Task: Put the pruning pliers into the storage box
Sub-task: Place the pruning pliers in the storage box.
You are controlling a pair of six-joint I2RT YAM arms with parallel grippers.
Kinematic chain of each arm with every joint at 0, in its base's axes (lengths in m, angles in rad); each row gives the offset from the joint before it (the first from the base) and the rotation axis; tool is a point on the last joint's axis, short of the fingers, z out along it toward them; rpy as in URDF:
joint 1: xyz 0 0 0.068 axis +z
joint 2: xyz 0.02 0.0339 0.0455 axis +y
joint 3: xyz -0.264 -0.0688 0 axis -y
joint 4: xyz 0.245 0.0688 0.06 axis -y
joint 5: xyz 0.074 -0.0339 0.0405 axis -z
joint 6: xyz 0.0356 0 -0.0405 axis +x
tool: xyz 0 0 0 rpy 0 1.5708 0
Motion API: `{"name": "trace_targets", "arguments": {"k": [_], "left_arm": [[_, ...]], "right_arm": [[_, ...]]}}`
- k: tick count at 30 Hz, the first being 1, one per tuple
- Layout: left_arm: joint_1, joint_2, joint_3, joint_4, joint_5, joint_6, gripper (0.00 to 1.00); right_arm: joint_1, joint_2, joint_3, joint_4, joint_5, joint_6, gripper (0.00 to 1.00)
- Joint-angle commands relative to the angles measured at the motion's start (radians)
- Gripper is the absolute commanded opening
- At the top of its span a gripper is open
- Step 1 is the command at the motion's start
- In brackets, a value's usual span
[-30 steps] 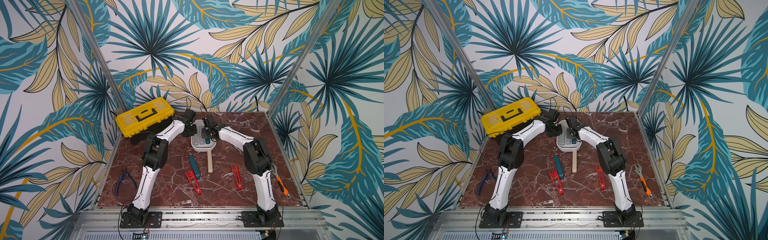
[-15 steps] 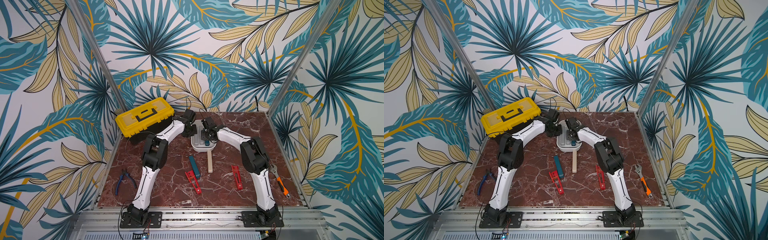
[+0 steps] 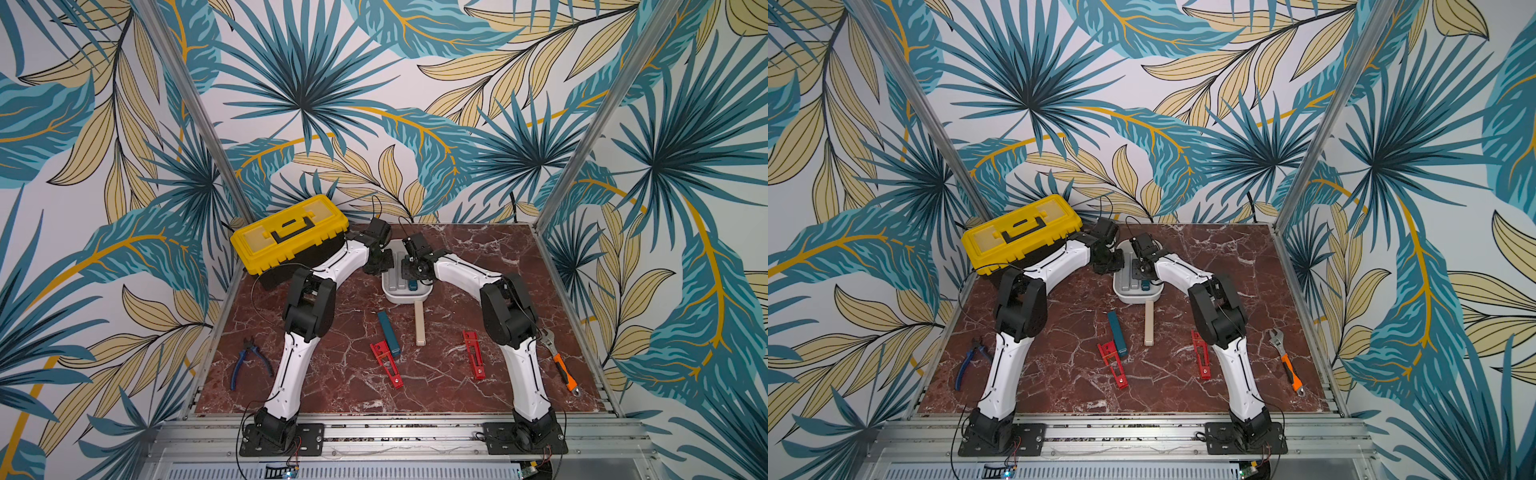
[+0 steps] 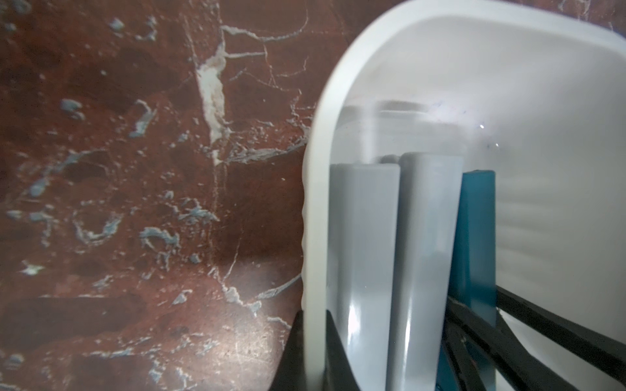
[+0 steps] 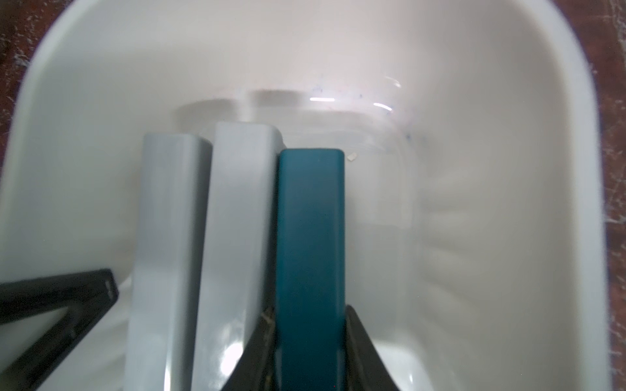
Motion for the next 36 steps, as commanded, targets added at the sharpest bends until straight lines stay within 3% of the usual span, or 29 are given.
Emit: {"name": "trace_targets", "arguments": {"k": [1,13,16,22,36], "left_arm": [[-0.001,-0.038,-0.010,-0.003,0.025,0.001,0.00],[-0.001,-0.039,-0.013,-0.003,0.028,0.000,0.00],[-0.001,-0.038,-0.014,-0.003,0.028,0.000,0.00],[0.000,-0.040,-0.014,-0.002,0.030,-0.003,0.00],[0.000,-0.043,-0.017,0.000,0.034,-0.007,0.00]], "right_arm": [[-0.002,0.029,0.022,-0.018,-0.006,0.014,0.00],[-0.003,0.028,0.020,-0.030,-0.005,0.025,0.00],[-0.002,0.024,0.014,-0.031,0.004,0.028,0.09],[-0.003,0.002,-0.015,-0.004,0.004,0.025,0.13],[-0.002,-0.025,-0.030,0.006,0.001,0.014,0.49]]}}
